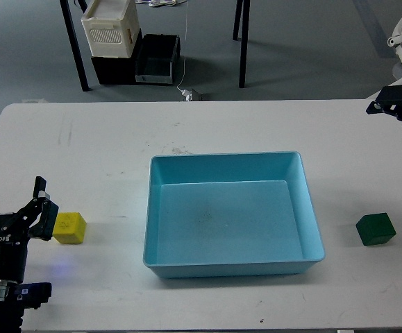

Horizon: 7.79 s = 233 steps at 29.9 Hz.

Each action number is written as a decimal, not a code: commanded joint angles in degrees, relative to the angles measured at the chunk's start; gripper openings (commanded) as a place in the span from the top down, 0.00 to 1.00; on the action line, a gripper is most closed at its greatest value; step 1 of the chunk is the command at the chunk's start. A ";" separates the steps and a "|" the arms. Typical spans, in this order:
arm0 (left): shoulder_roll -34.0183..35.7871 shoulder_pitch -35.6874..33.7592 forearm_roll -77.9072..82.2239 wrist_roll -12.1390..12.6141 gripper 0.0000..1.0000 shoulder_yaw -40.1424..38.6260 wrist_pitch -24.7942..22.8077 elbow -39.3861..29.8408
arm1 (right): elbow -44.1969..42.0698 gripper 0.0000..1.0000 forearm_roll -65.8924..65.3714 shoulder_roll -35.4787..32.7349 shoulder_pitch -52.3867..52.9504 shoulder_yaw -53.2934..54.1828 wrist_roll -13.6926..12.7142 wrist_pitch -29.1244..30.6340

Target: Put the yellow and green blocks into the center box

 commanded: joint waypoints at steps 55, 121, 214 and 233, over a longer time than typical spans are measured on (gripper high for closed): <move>0.00 -0.70 0.18 0.17 0.00 0.35 0.00 0.50 | -11.45 0.01 -21.46 16.52 -16.83 -6.23 -0.07 10.15; 0.00 -0.53 0.18 0.08 0.00 2.73 0.00 0.41 | -16.64 0.99 -8.99 46.31 -6.38 -4.74 -0.07 10.15; 0.00 -3.16 0.18 0.08 0.00 4.49 0.00 -0.12 | -31.95 0.00 64.75 29.52 -74.57 103.89 10.18 10.15; 0.00 -7.10 0.44 0.52 0.00 -8.15 0.00 -2.84 | -17.87 0.00 65.11 37.08 -90.40 99.95 9.91 10.15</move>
